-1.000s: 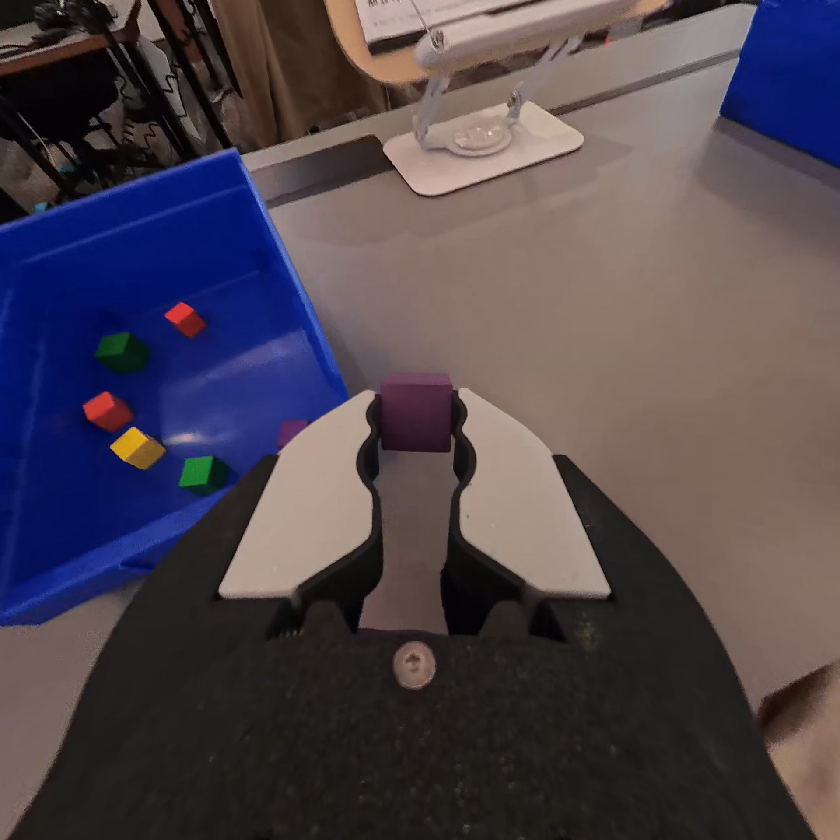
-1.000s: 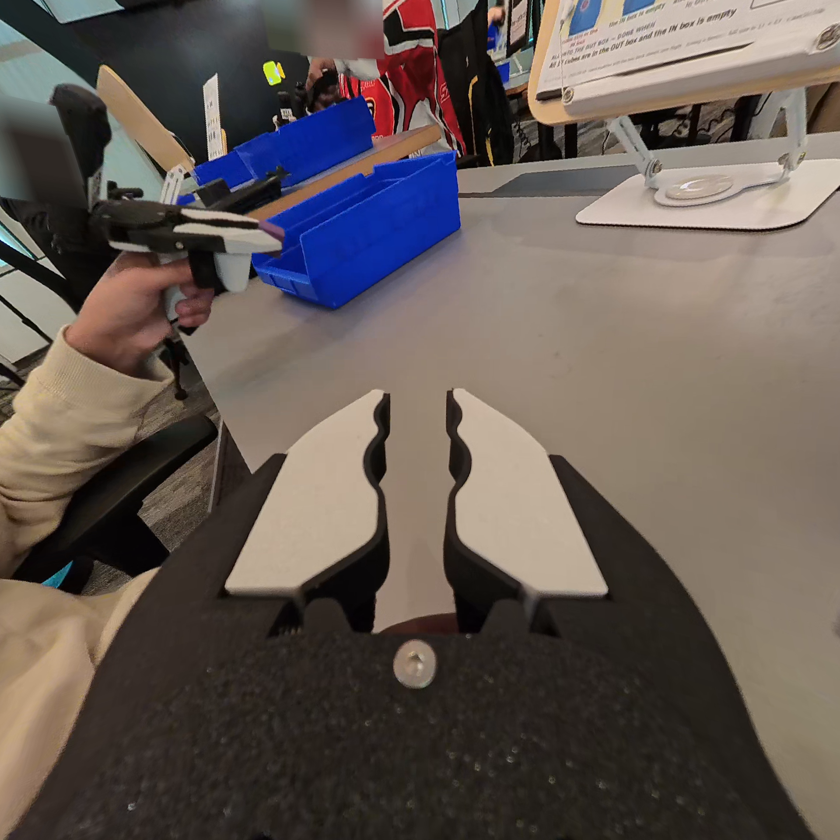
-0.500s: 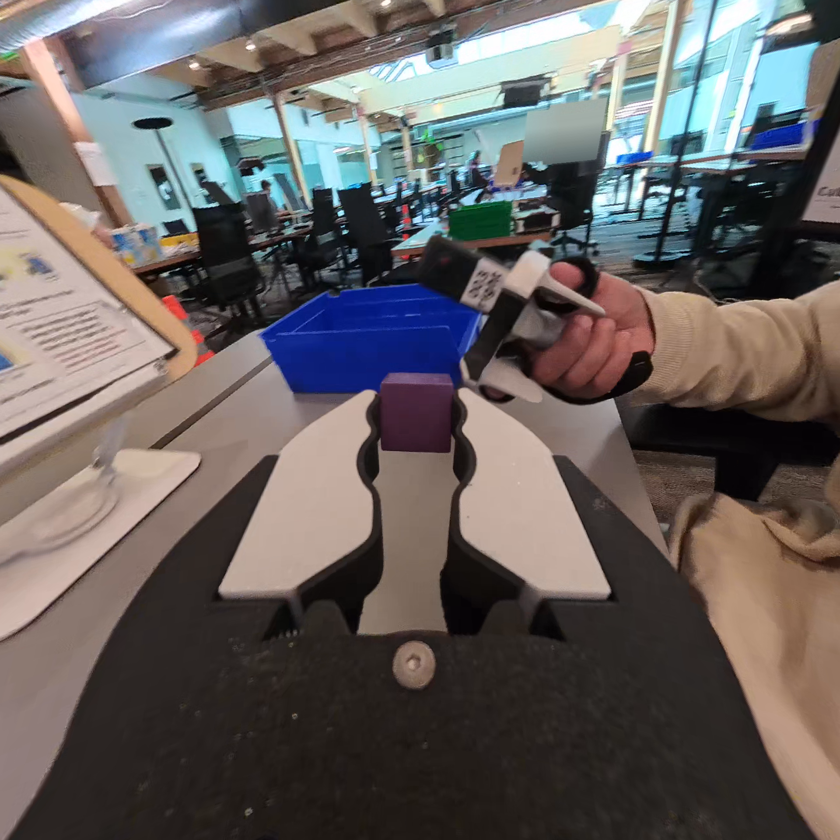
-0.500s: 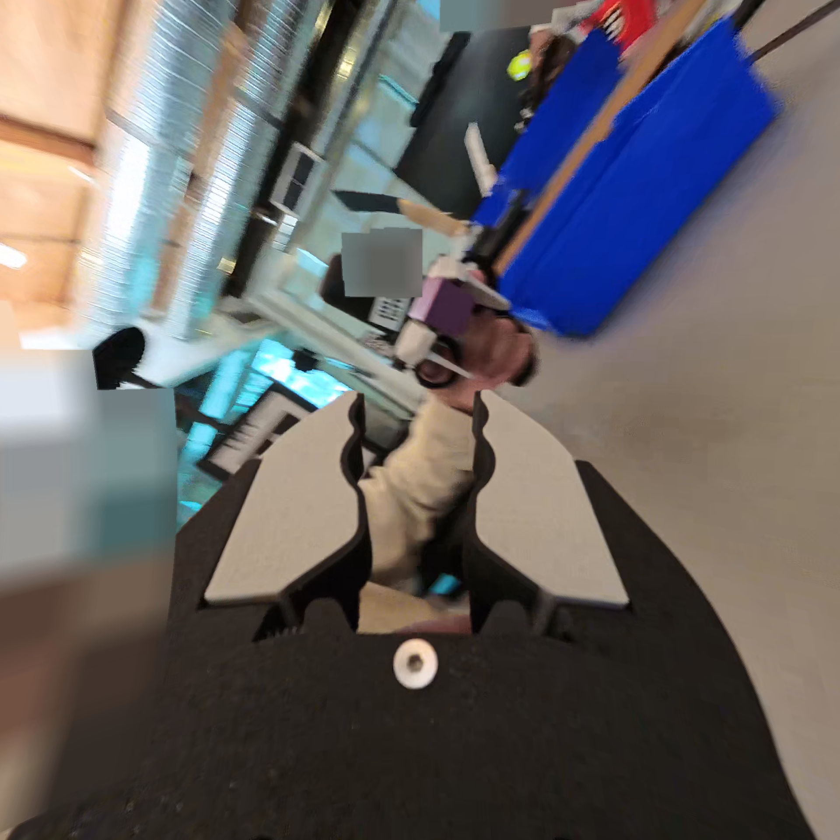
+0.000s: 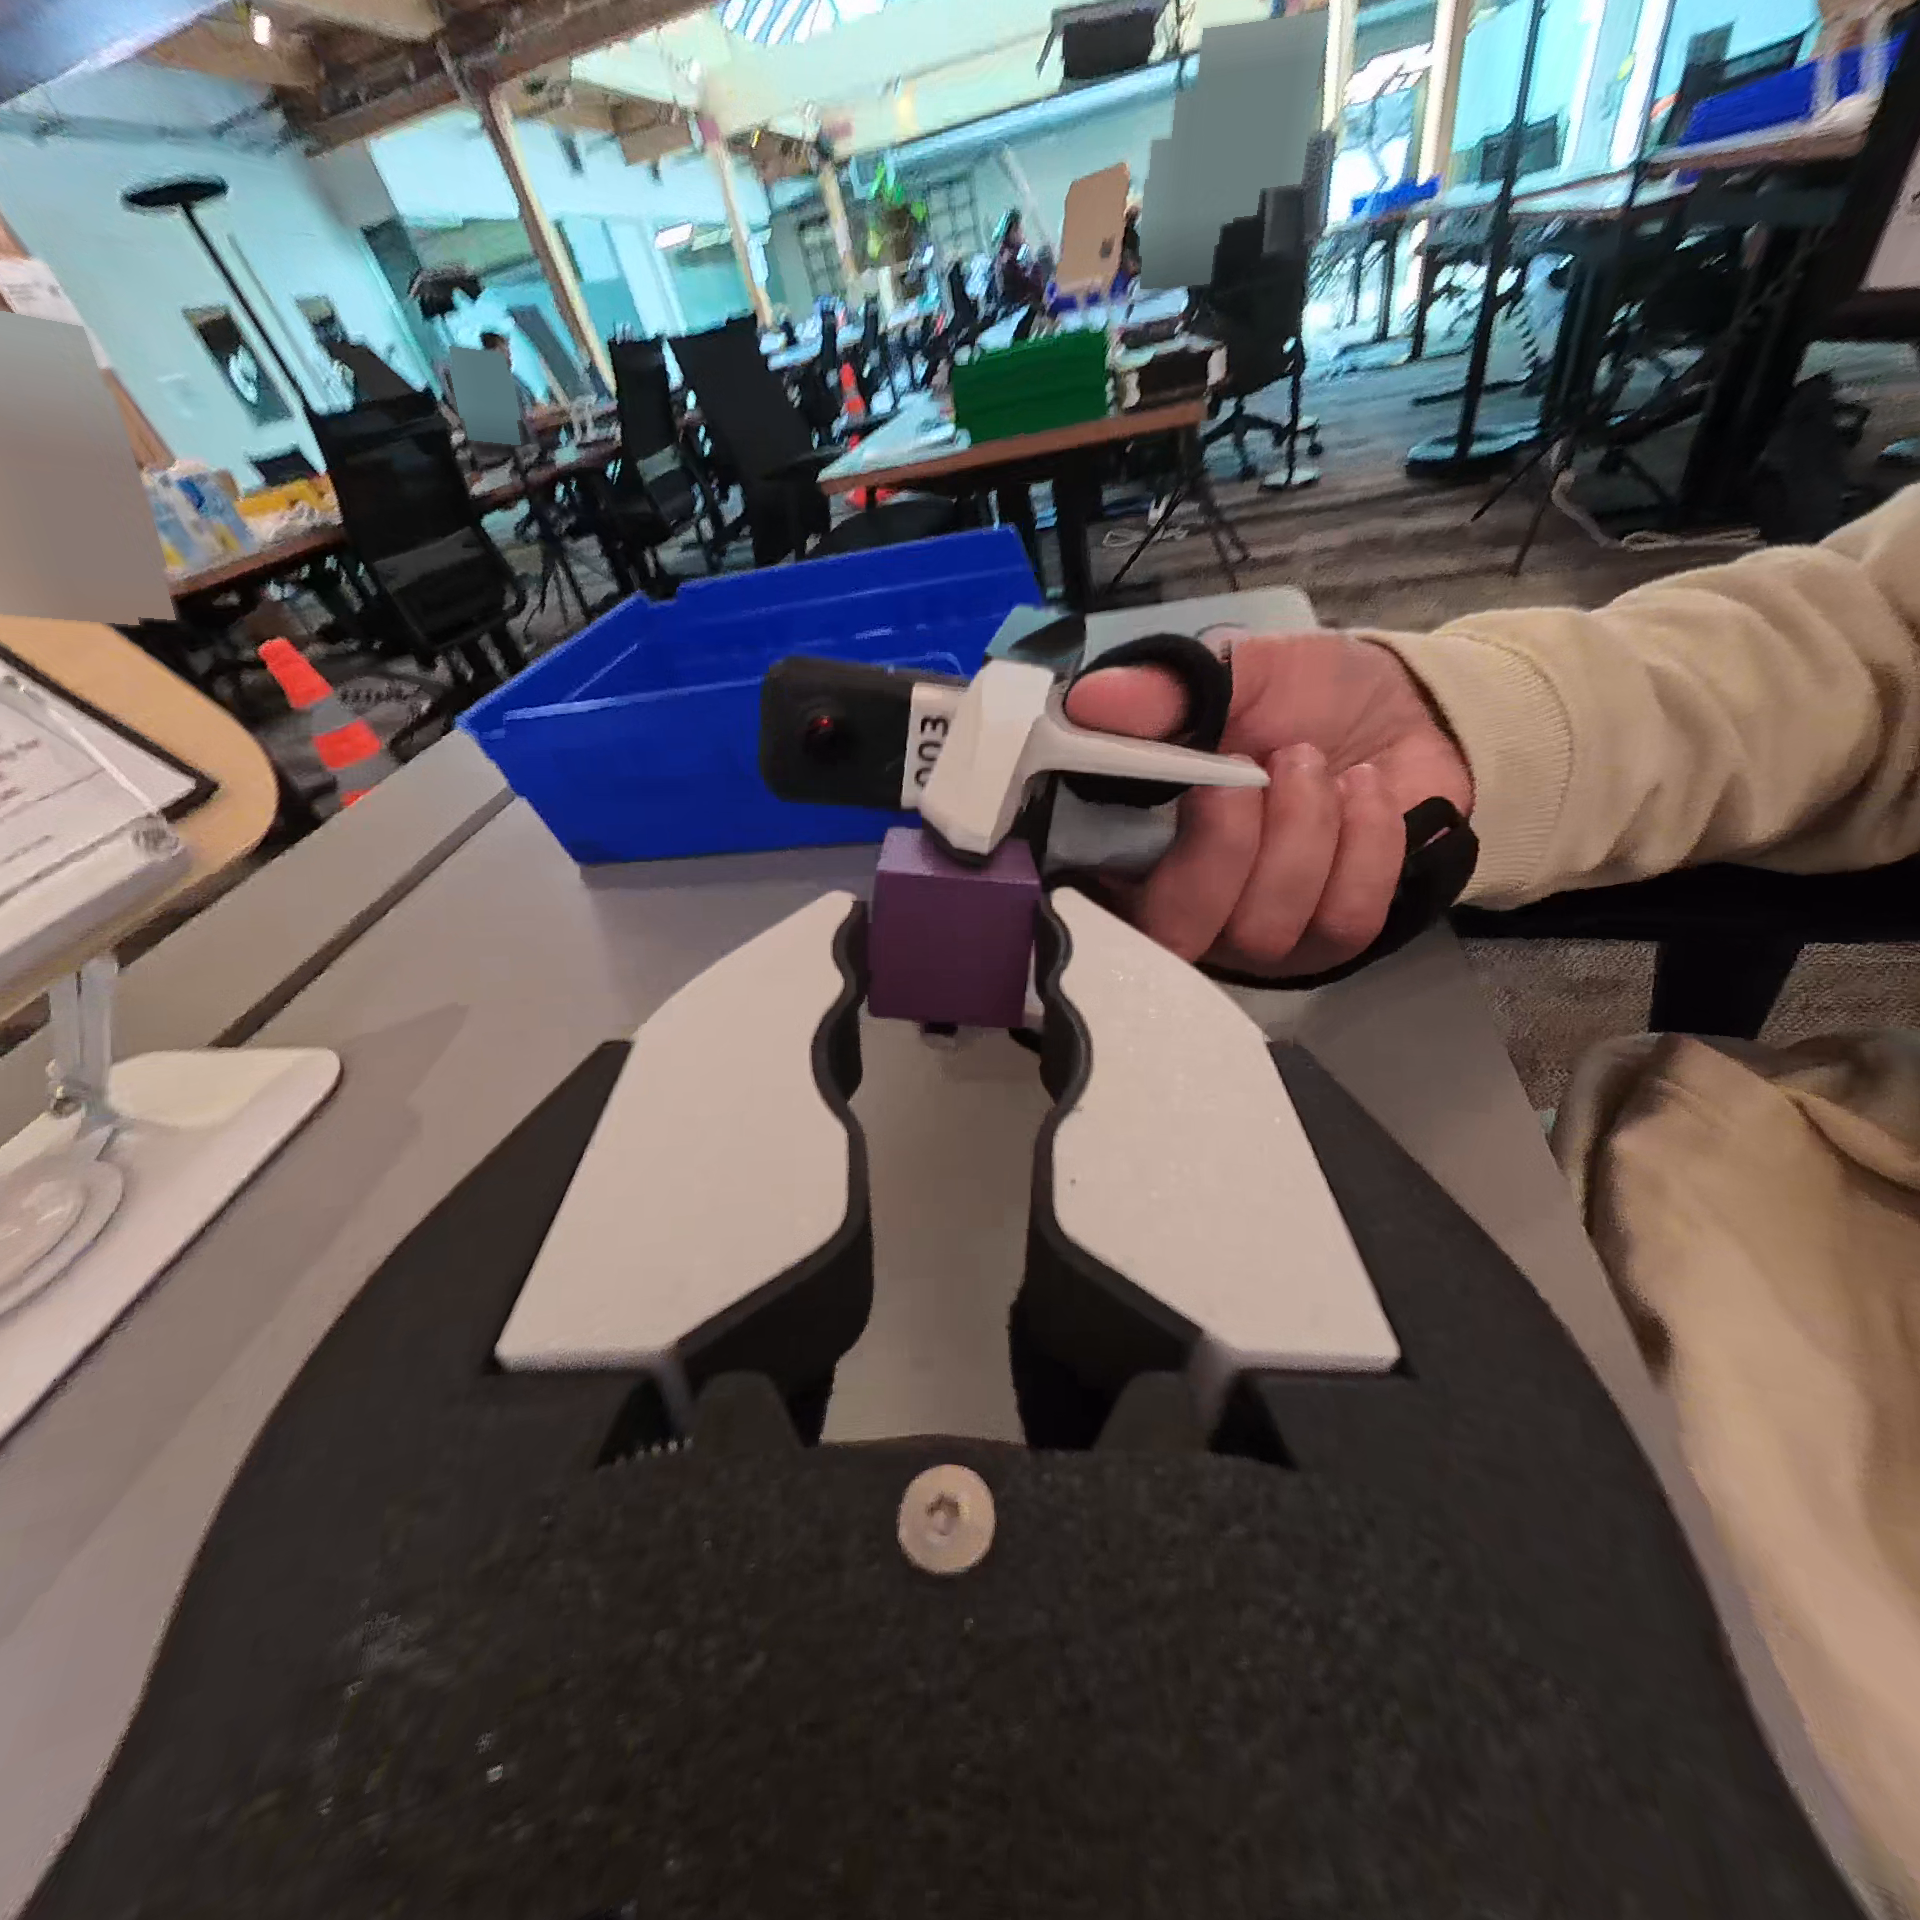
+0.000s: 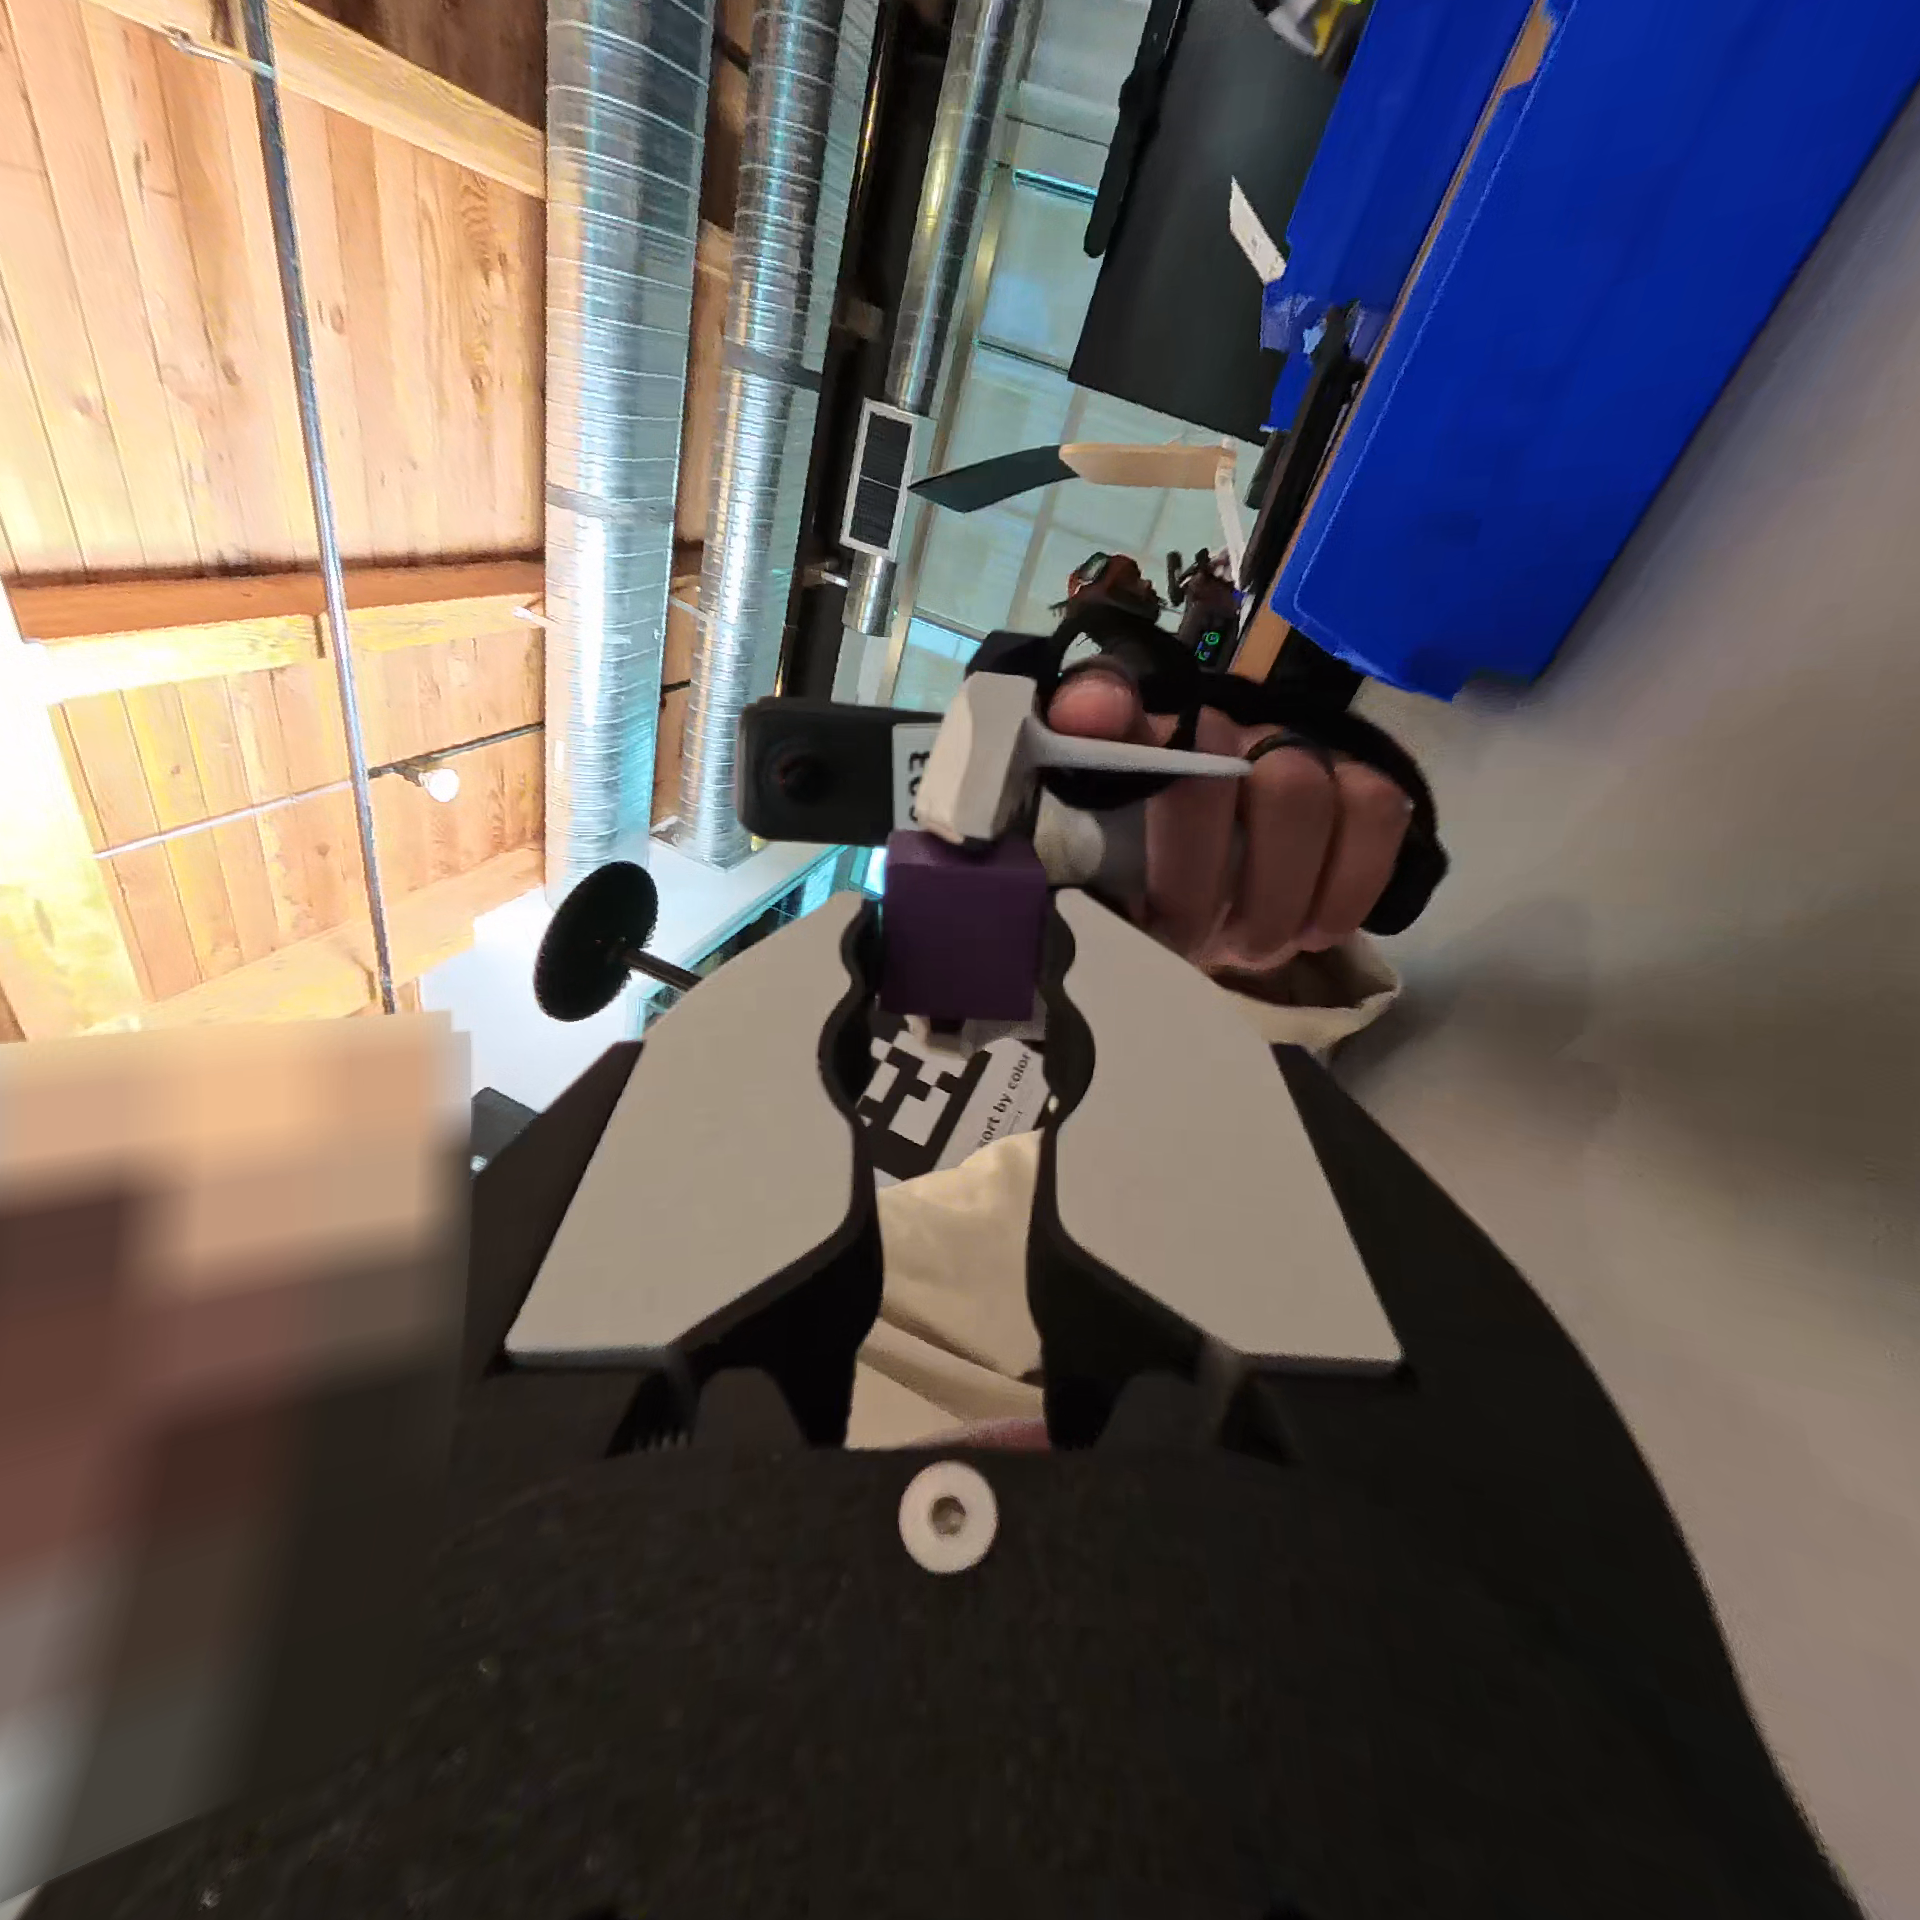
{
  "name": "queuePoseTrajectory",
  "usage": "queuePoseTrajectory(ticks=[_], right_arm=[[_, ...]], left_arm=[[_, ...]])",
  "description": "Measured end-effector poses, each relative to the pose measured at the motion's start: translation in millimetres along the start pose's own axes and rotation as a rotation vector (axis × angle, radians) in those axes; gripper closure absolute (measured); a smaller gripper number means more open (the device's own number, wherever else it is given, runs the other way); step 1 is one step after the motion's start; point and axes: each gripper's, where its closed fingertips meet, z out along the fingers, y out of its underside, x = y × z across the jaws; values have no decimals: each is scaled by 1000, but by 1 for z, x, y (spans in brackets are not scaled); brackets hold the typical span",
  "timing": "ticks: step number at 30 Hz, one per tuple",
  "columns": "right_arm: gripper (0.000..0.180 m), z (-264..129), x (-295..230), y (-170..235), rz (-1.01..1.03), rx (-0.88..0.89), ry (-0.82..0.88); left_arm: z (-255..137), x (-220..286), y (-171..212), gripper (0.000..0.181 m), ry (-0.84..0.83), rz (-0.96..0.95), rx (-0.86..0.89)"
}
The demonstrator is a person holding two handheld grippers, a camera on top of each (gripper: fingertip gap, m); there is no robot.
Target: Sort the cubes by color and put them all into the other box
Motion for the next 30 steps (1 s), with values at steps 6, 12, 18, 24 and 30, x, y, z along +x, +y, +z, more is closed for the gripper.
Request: queuePoseTrajectory(ticks=[6,12,18,24,30], right_arm=[[151,-34,-3,0,-204,42,149],[151,-94,10,17,-608,92,547],[151,-122,0,27,-848,72,795],[151,-288,-76,-67,-963,67,1560],[150,-404,-28,-115,-548,-516,1841]], left_arm=[[-39,25,3,104,-57,-211,-90],[-101,13,50,106,-506,-371,-111],[-116,15,44,112,-577,-316,-126],[-106,24,49,113,-544,-279,-178],[-98,29,51,113,-505,-241,-209]])
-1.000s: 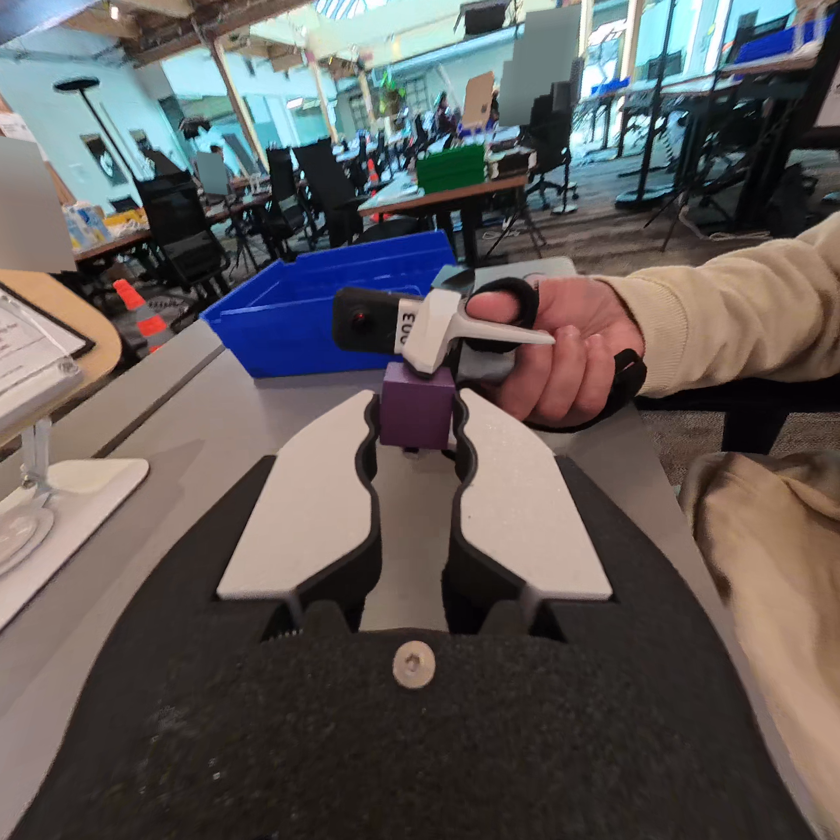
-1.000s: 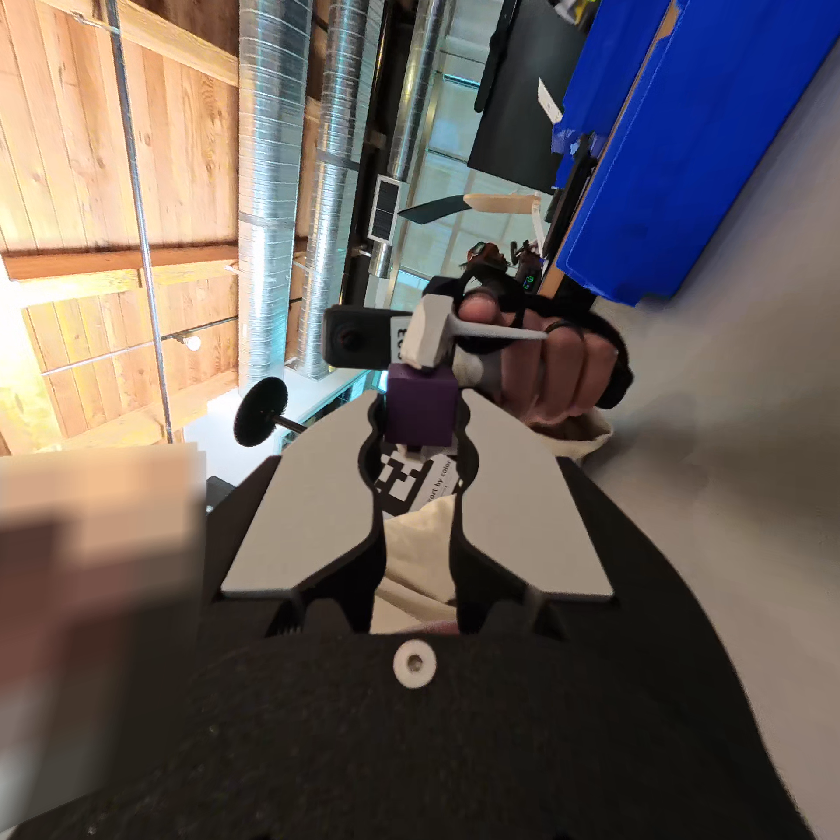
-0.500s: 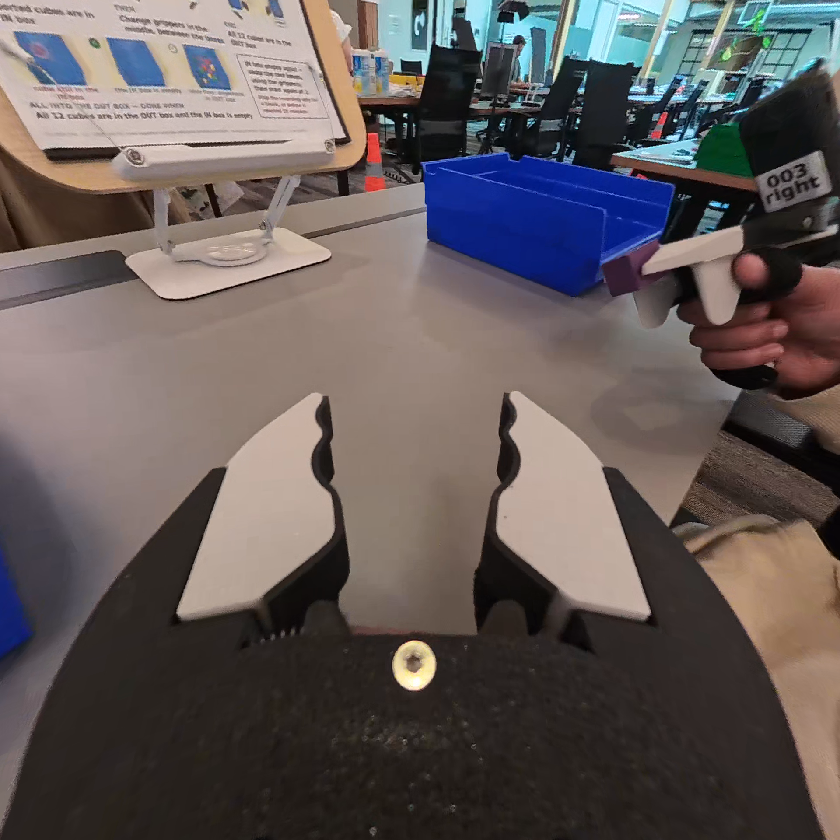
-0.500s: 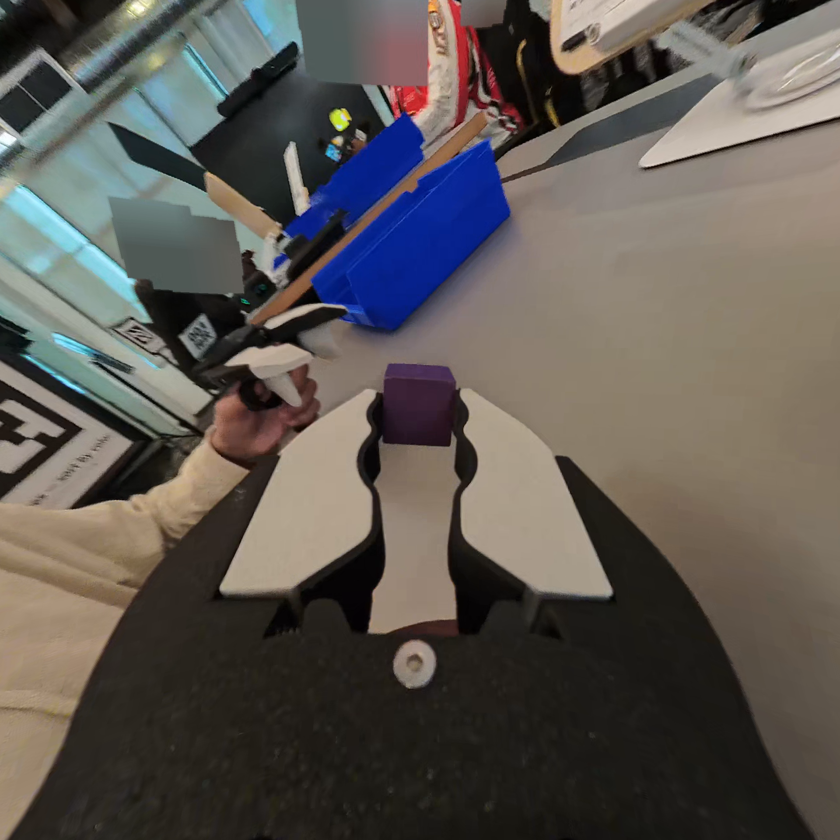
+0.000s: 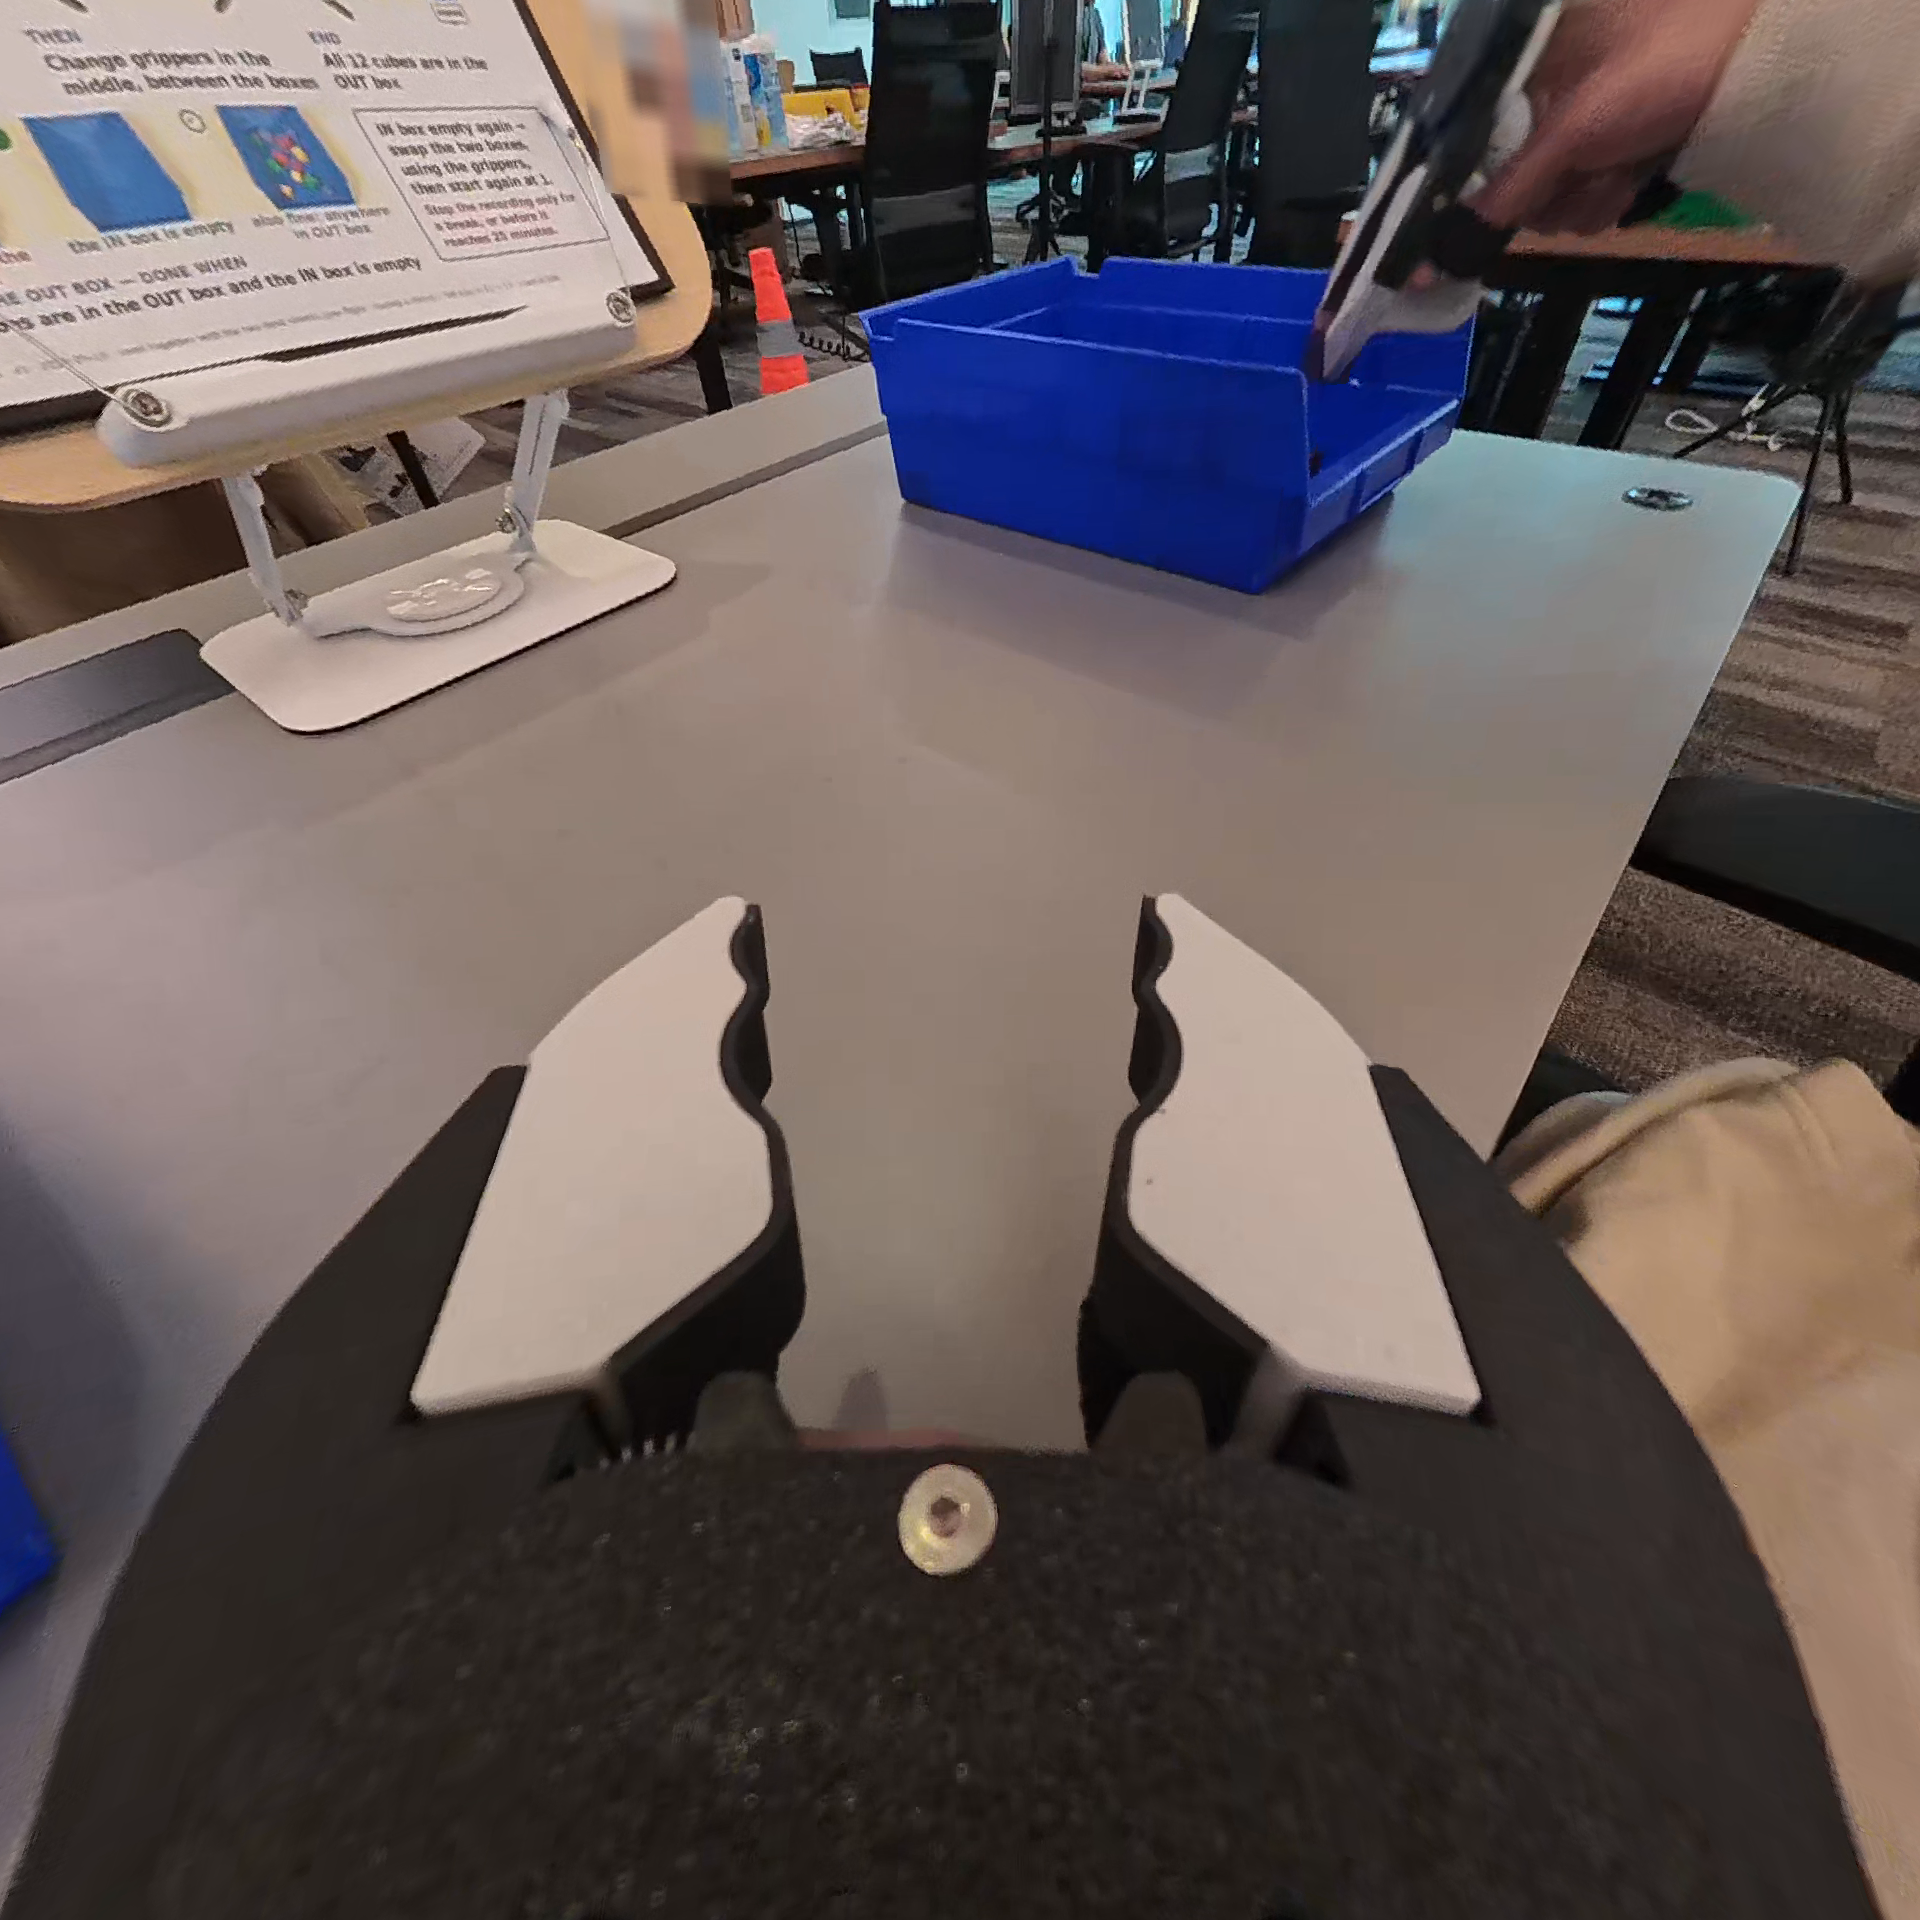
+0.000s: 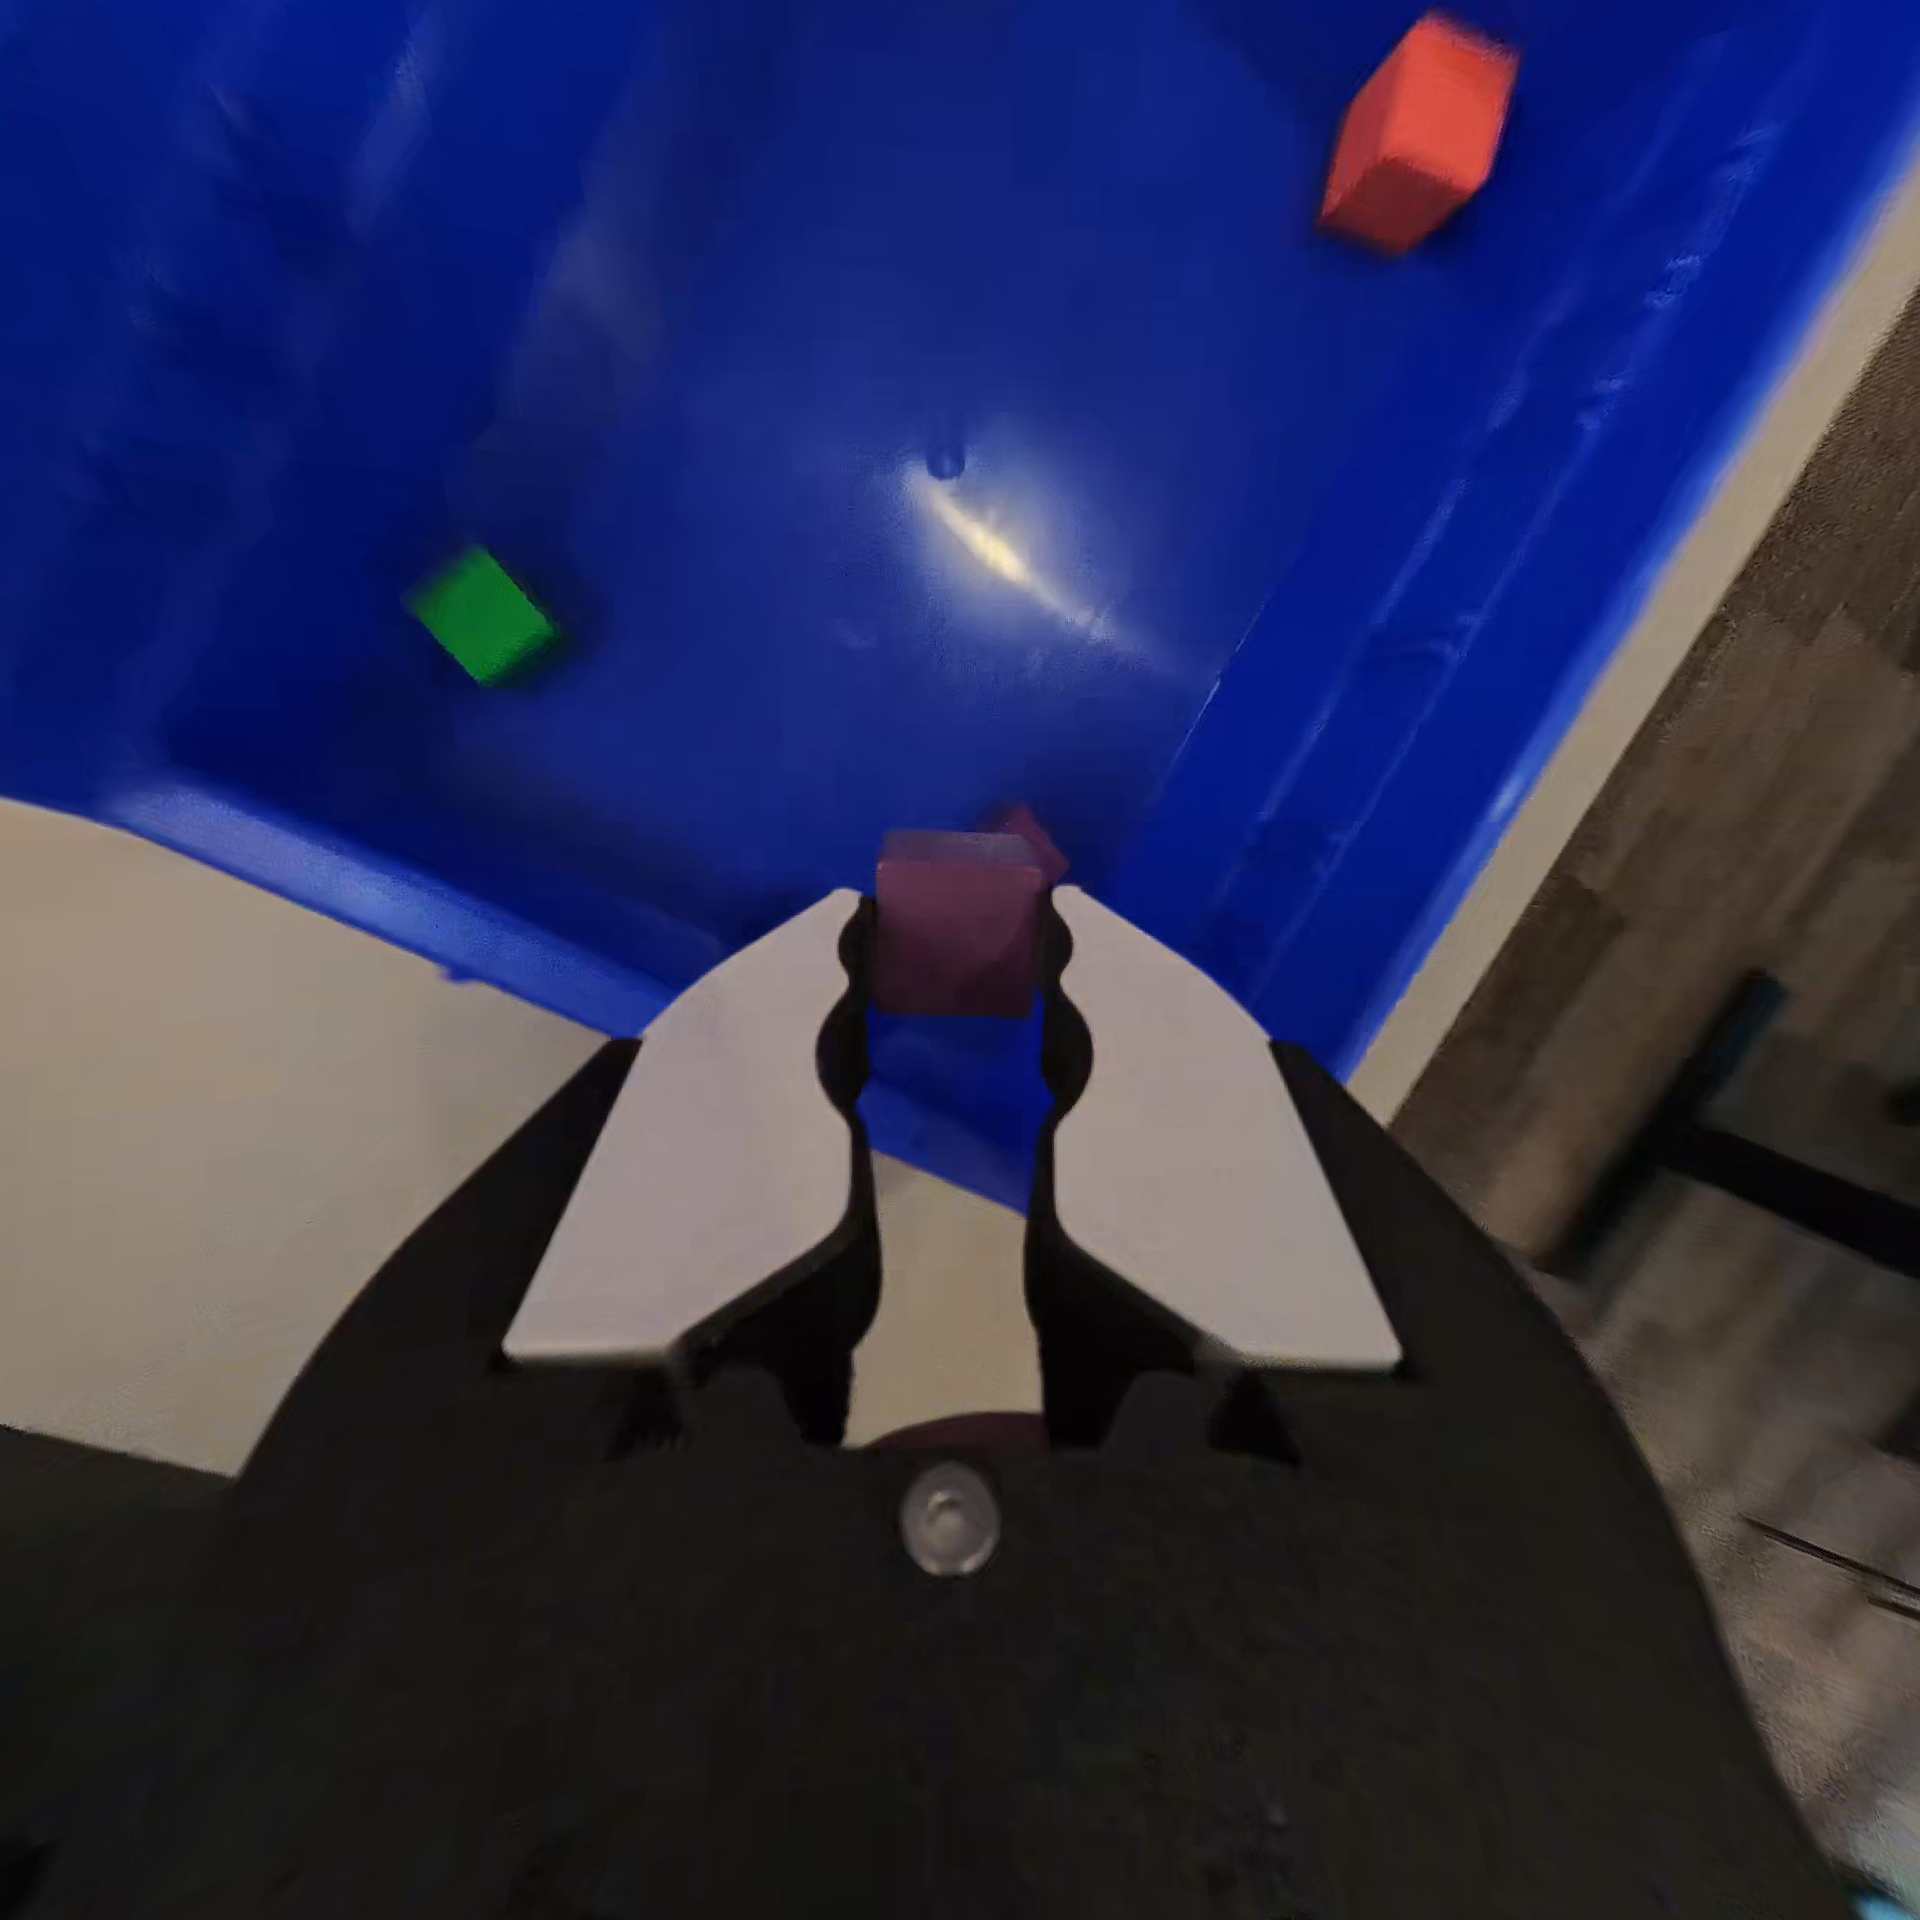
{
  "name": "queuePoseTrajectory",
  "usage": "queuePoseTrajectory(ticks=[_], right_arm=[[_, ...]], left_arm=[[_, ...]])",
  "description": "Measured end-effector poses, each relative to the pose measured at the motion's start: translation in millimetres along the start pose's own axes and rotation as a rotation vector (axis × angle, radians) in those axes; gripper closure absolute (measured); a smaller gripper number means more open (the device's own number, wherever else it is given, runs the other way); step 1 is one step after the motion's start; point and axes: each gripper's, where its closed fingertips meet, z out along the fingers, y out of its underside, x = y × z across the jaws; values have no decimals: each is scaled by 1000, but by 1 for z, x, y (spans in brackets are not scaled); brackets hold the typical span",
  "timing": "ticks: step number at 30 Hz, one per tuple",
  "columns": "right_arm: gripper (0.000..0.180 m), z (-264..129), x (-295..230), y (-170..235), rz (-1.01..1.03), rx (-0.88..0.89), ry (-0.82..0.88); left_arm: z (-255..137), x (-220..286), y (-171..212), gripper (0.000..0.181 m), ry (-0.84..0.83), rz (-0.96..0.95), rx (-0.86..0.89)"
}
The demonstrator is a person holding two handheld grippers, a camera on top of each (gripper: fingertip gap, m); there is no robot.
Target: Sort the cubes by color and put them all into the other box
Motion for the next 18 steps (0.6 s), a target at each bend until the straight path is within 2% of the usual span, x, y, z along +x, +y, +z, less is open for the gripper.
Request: queuePoseTrajectory(ticks=[3,7,11,18], right_arm=[[150,24,2,-4,-154,-131,-14],[150,52,6,-20,-181,-214,-22],[150,66,10,2,-207,-402,-35],[150,58,7,38,-235,-637,-100]], left_arm=[[1,0,3,113,-9,39,-16],[2,2,5,113,-2,52,-20],[2,2,9,113,-6,65,-34],[3,0,10,113,9,48,-38]])
